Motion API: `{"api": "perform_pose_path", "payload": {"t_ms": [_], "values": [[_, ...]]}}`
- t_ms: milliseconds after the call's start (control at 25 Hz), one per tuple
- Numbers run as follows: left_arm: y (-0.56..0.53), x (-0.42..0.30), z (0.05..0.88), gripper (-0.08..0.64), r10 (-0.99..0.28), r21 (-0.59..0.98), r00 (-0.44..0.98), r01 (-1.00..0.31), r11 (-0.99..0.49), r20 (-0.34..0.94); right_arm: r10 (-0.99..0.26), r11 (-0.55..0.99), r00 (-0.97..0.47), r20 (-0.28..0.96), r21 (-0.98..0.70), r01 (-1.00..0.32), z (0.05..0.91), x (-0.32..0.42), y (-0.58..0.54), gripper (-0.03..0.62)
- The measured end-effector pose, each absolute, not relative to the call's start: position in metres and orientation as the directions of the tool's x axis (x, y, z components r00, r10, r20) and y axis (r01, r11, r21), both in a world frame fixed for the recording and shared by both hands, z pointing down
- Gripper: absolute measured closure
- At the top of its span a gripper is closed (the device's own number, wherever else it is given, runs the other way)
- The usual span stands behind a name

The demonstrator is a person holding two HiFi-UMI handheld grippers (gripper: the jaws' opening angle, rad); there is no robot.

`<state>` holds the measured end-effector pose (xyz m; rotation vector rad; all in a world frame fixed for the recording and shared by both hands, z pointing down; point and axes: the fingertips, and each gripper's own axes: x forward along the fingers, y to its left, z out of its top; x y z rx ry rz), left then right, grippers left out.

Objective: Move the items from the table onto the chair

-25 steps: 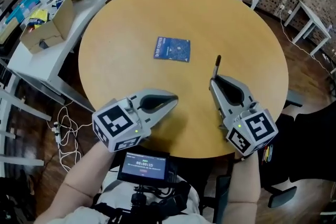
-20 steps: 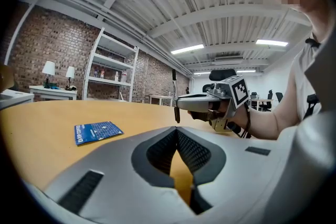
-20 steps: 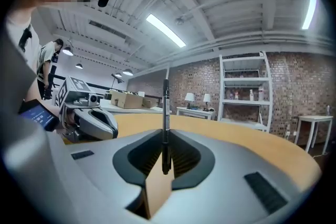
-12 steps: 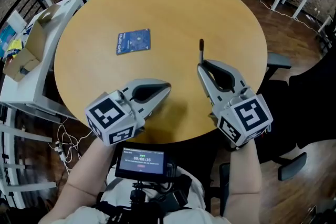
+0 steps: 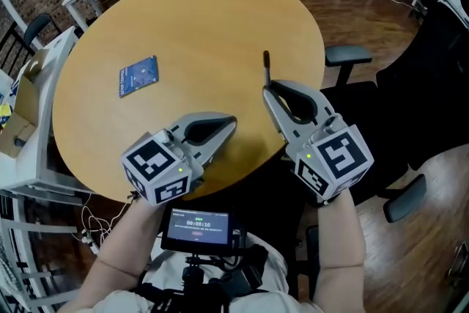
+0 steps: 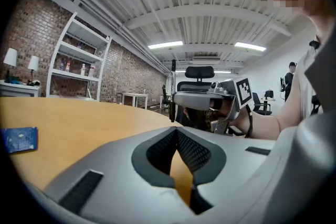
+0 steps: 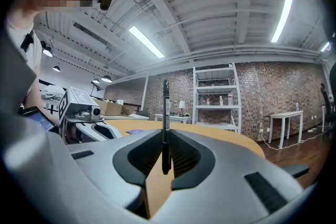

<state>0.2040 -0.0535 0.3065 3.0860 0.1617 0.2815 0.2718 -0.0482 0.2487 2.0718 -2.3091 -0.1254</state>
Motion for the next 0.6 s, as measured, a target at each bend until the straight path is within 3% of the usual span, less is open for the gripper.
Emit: {"api": "perform_pose_path", "payload": {"t_ms": [600], "values": [[0.007, 0.269, 0.304, 0.557, 0.238, 0.049, 0.955, 0.233, -0.971, 0.177, -0.995, -0.071, 0.068, -0.07, 0.038, -0.997, 0.251, 0.333, 0.034, 0.54]]}}
